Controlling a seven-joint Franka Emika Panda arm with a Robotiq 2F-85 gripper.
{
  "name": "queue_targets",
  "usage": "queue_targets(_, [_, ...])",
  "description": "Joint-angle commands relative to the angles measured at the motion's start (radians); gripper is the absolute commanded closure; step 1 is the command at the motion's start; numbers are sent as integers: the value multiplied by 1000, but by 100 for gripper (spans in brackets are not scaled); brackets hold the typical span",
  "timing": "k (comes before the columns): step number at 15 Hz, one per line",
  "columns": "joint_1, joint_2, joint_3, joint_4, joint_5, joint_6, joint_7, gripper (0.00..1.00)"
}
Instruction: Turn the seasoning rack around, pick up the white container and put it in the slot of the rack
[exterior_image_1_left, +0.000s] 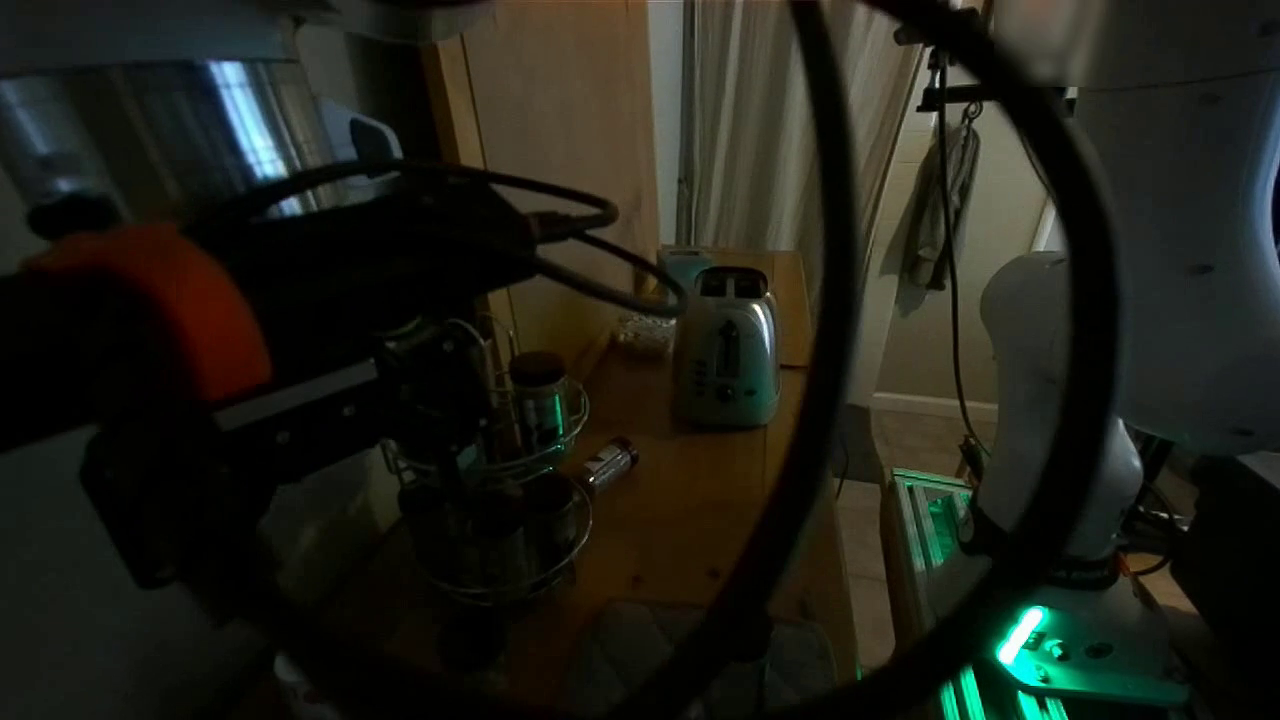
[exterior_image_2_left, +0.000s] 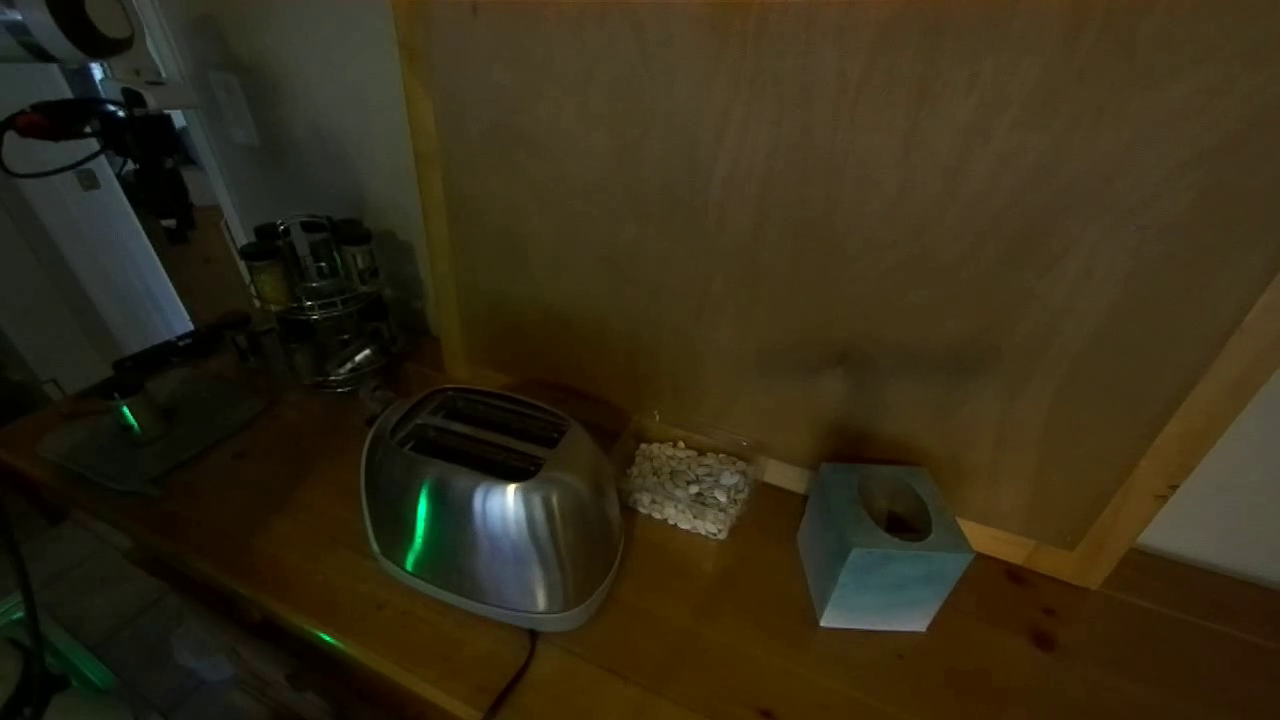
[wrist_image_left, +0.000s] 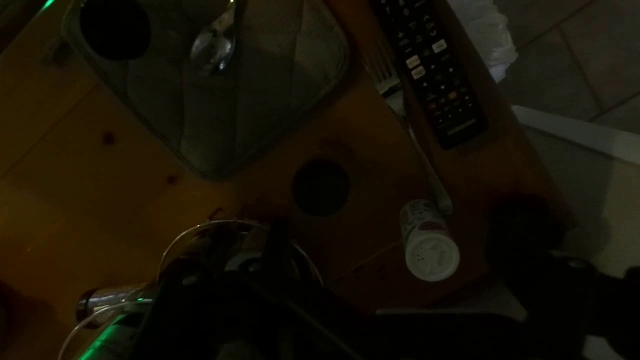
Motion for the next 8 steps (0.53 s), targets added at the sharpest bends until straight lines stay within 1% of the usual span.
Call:
queue_targets(1, [22, 77, -25, 53, 6, 88, 34, 0])
queue_targets(4, [28, 124, -42, 62, 1, 180, 28, 0])
queue_targets(8, [49, 183, -70, 82, -31, 237, 24, 0])
